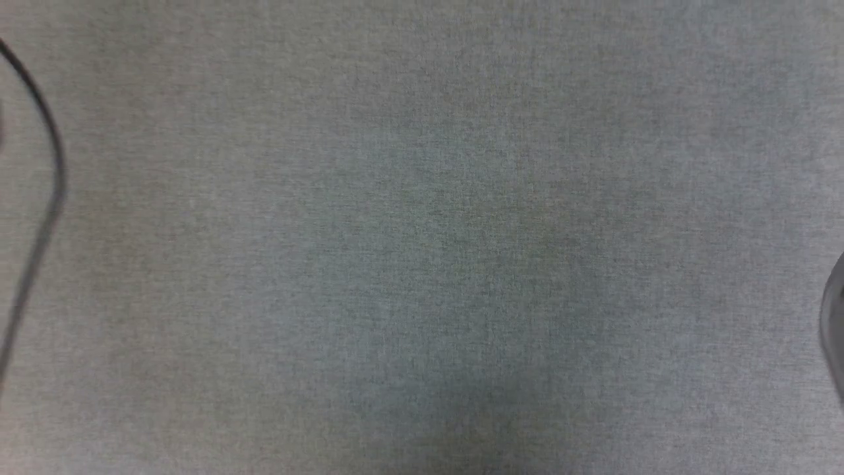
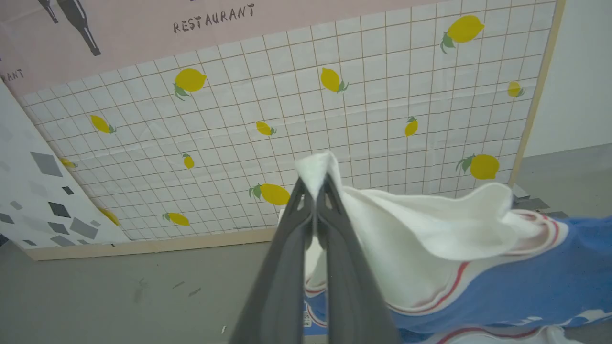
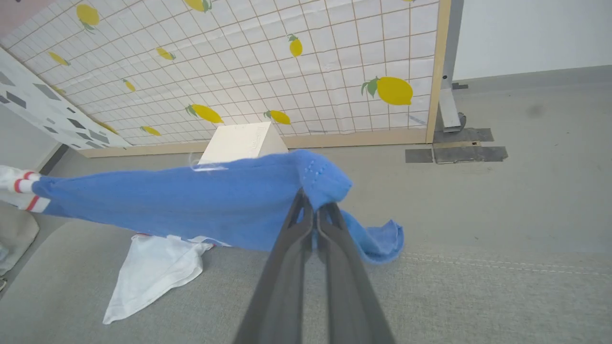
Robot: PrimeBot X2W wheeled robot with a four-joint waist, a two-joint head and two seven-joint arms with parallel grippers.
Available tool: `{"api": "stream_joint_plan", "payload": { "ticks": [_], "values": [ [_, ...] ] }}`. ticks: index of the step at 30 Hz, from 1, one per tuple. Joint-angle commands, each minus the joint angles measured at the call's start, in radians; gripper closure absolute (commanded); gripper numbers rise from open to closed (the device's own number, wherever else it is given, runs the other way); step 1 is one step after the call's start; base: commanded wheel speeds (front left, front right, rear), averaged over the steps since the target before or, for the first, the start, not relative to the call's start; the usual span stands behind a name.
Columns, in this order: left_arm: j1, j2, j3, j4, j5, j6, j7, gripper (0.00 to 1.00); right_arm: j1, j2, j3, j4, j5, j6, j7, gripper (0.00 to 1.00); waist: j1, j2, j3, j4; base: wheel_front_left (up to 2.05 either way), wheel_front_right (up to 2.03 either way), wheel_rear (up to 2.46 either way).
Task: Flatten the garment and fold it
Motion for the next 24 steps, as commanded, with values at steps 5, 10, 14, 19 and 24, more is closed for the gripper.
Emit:
{"api": "stream_joint_plan", "payload": {
  "ticks": [5, 10, 14, 19, 24],
  "values": [
    [0.181, -0.029, -0.022, 0.058, -0.033, -0.039, -0.074, 1.0, 0.224, -0.027, 0.079, -0.016, 0.118, -0.001, -0.07, 1.0, -0.0001, -0.0001, -0.122, 0.02, 0.0, 0.0, 0.0],
    [0.389, -0.058, -0.036, 0.089, -0.069, -0.059, -0.127, 1.0, 0.458, -0.061, 0.153, -0.035, 0.208, -0.001, -0.134, 1.0, -0.0001, -0.0001, -0.246, 0.026, 0.0, 0.0, 0.0],
    [0.587, -0.078, -0.039, 0.07, -0.106, -0.065, -0.151, 1.0, 0.649, -0.077, 0.205, -0.058, 0.279, -0.001, -0.176, 1.0, -0.0001, -0.0001, -0.352, 0.022, 0.0, 0.0, 0.0],
    [0.842, -0.109, -0.016, -0.031, -0.174, -0.042, -0.165, 1.0, 0.851, -0.106, 0.242, -0.092, 0.327, -0.001, -0.219, 1.0, -0.0001, -0.0001, -0.457, 0.015, 0.0, 0.0, 0.0],
    [1.068, -0.116, 0.008, -0.159, -0.239, 0.008, -0.152, 1.0, 1.003, -0.129, 0.225, -0.121, 0.353, -0.001, -0.244, 1.0, -0.0001, -0.0001, -0.523, 0.02, 0.0, 0.0, 0.0]
  ]
}}
